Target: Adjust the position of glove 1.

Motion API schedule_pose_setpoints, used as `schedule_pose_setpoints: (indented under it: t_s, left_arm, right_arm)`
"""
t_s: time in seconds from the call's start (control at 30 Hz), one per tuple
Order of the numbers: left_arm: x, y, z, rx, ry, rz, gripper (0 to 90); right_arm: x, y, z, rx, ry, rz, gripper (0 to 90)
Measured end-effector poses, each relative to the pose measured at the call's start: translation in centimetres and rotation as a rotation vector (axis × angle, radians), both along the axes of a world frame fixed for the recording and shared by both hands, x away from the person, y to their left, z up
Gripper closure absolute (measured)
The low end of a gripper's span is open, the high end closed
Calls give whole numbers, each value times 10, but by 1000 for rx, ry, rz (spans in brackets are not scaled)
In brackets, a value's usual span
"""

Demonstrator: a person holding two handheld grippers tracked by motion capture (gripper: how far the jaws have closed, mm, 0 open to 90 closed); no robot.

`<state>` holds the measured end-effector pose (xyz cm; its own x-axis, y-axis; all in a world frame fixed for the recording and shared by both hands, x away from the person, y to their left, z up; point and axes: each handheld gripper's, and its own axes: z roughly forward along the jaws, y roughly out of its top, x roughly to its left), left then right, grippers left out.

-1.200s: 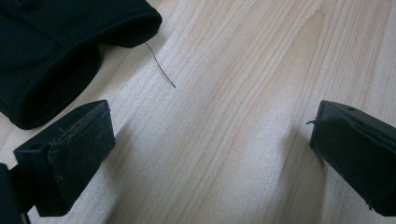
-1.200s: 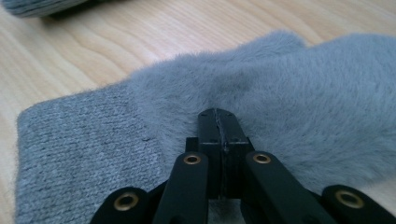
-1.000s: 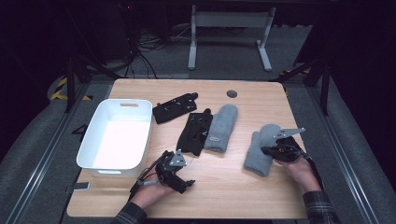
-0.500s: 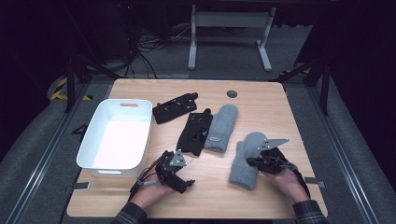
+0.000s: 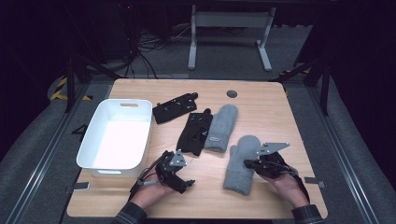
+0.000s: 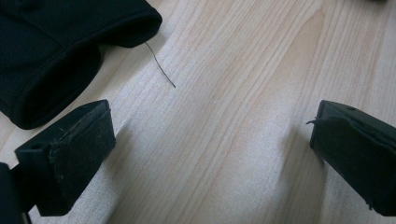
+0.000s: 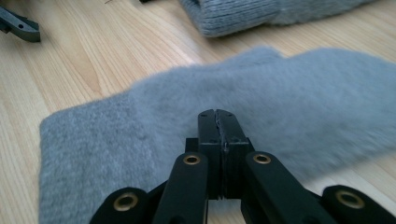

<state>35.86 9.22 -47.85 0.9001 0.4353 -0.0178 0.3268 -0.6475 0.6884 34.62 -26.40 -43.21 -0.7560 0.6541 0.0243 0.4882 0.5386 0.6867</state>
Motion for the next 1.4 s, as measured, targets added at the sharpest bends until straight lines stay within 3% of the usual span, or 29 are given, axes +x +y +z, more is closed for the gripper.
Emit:
schedule_pose_setpoints:
  t_s: [0.13,0.3,0.5,0.97,1.1,1.23,1.37,1.4]
  left_arm:
    - [0,0,0,0,0,0,4]
    - [0,0,0,0,0,0,4]
    - [0,0,0,0,0,0,4]
    - [0,0,0,0,0,0,4]
    - [0,0,0,0,0,0,4]
    - [0,0,0,0,1,0,4]
    - [0,0,0,0,1,0,4]
    - [0,0,0,0,1,0,4]
  right_arm:
    - [-12,-15,0,-1,3,-15,900]
    - [-21,-17,-8,-21,32,5,900]
    - [-29,3,-15,-33,63,103,900]
    - [-31,46,-19,-20,75,237,900]
    - [-32,46,-18,-15,73,237,900]
    - [-33,34,-13,0,51,216,900]
    - [-27,5,-7,15,5,125,900]
    - [-27,5,-7,15,5,125,900]
